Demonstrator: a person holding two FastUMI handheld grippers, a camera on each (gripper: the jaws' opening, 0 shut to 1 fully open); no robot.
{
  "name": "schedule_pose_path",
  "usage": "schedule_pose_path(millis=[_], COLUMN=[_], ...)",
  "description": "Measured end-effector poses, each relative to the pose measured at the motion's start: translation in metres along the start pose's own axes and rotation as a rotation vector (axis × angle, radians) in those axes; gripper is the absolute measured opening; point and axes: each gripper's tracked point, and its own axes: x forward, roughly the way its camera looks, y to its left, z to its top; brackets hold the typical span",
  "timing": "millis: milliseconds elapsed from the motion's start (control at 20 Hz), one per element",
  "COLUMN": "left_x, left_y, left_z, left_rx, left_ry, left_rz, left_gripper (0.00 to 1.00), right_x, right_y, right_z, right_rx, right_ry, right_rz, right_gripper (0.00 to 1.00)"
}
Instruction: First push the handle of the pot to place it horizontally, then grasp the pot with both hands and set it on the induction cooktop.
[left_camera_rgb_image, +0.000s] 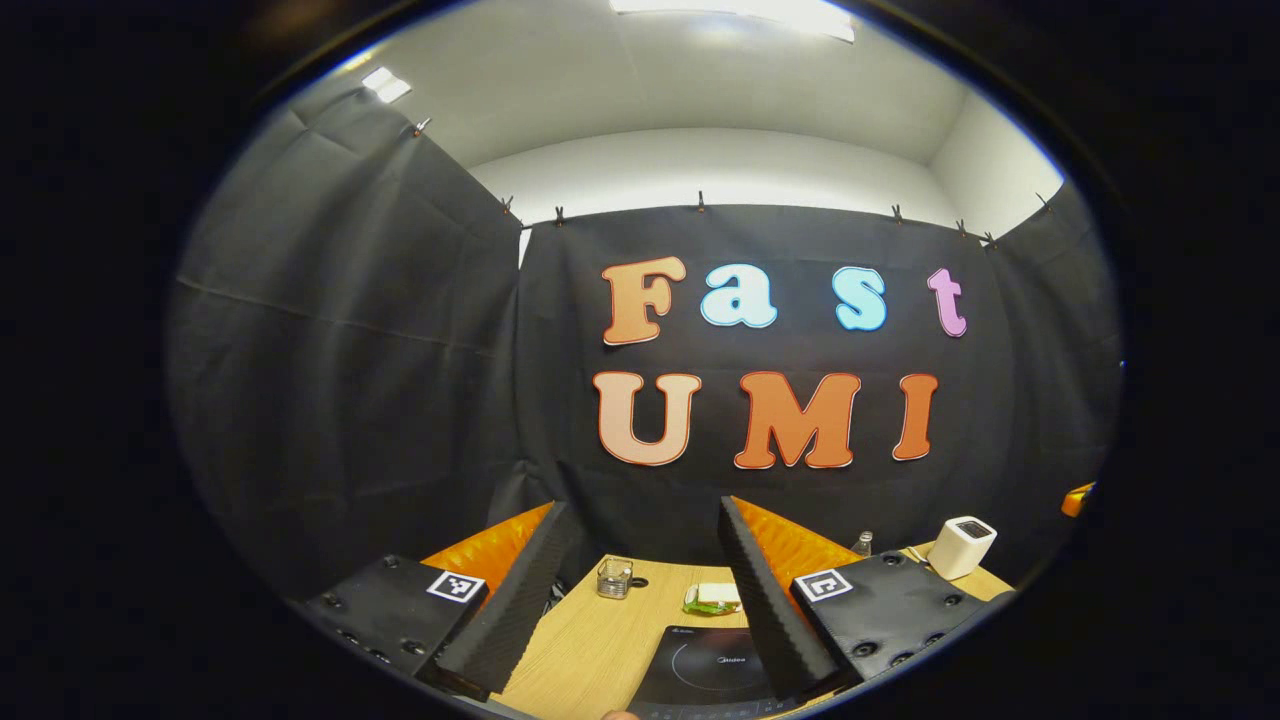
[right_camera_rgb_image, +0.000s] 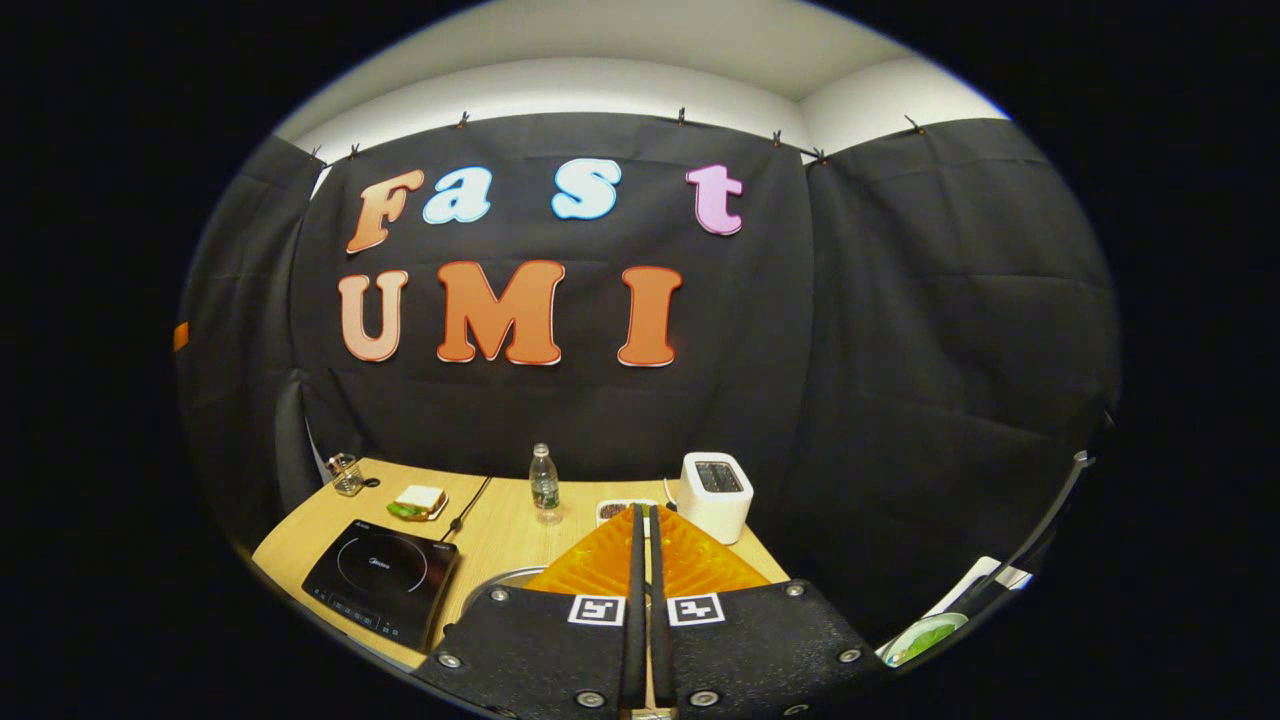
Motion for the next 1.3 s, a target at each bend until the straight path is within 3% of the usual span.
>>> schedule_pose_path(millis=[750,1300], left_x=[0.003,0.003], left_y=[0.003,0.012], left_z=[-0.012,-0.028], left_rx=[0.011,0.004], left_ry=[0.026,0.062], left_rz=[0.003,0.02], left_gripper=[0.97,0.98], right_x=[0.001,-0.022], right_y=[0.067,0.119], right_z=[-0.165,-0.228], right_rx=[-0.008,-0.074], right_ry=[0.438,0.615], right_rz=[0.134,0.238], right_gripper=[0.02,0.02])
